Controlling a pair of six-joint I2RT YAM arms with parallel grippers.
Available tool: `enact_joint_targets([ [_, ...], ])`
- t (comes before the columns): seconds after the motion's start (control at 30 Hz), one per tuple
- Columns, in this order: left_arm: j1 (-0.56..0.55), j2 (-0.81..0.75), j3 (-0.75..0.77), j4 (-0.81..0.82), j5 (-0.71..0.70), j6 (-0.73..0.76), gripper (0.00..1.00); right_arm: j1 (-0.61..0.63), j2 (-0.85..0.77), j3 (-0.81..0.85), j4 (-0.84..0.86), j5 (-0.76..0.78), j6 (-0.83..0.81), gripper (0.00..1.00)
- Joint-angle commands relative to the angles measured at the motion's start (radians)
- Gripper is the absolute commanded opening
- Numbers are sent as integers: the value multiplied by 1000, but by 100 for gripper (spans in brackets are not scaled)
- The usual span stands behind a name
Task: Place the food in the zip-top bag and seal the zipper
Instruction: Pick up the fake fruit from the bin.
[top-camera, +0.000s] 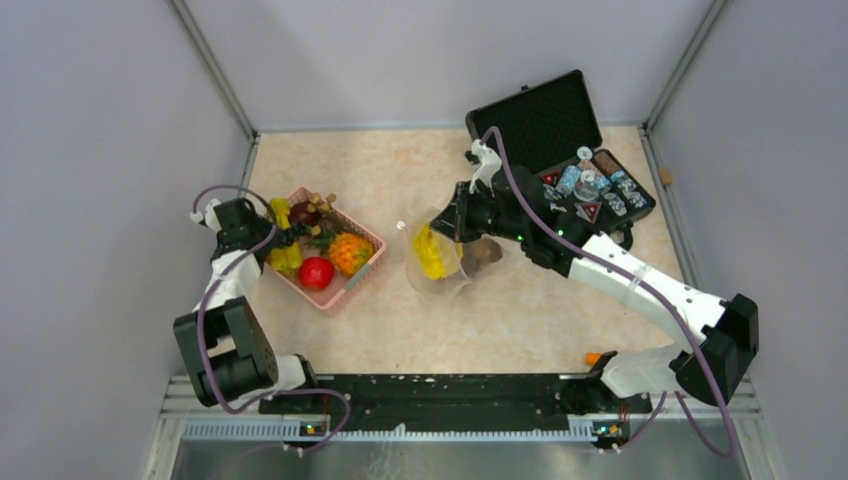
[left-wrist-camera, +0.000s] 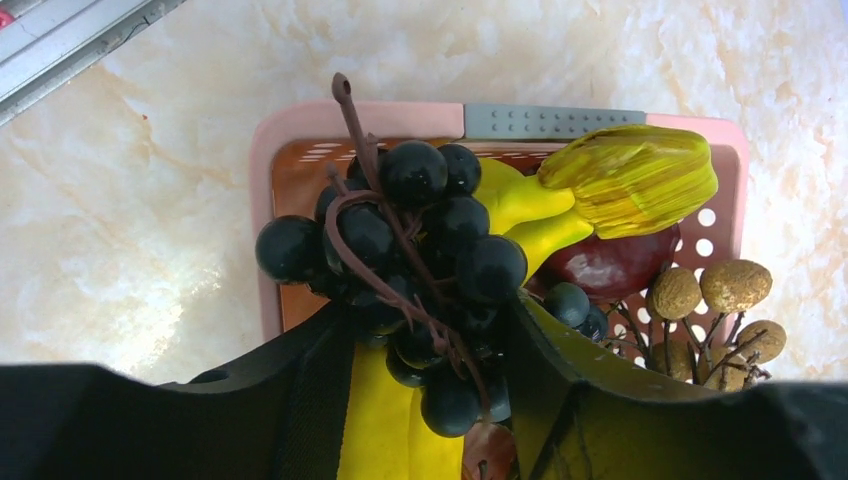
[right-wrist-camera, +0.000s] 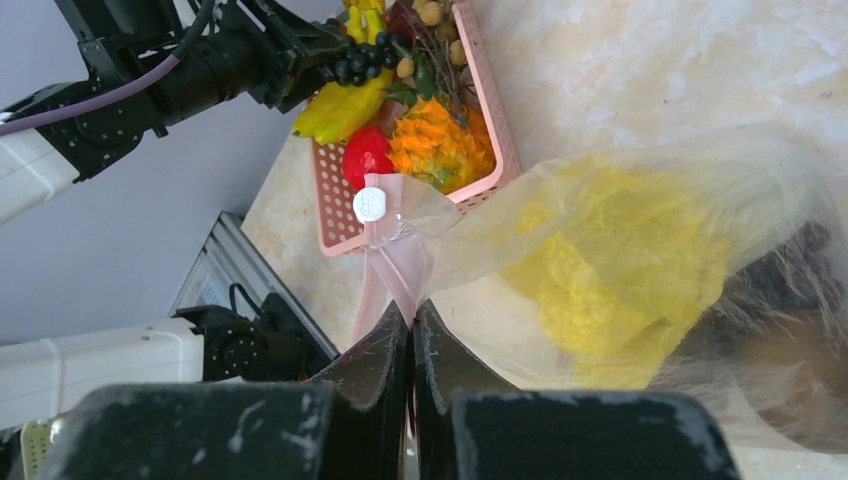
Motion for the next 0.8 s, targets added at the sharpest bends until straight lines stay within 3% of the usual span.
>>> enact_joint_targets([
  [0.0,9,-18,-10,31,31,35,48,6,-39,19,51,3,1,0],
  [0.13,8,-40,11,4,76,68,32,7,-39,18,55,-1,7,0],
  [0.3,8,-114,29,-7,120,87,27,7,-40,12,57,1,13,0],
  [0.4,8,-160,35,-21,135,92,13,6,-41,11,63,-2,15,0],
  [0.5,8,-198,35,-35,149,89,12,7,-40,11,62,1,15,0],
  [0.6,9,-235,32,-47,168,75,3,6,-37,13,57,6,13,0],
  [0.77,8,-308,30,-33,295,57,2,6,-32,21,35,53,11,0],
])
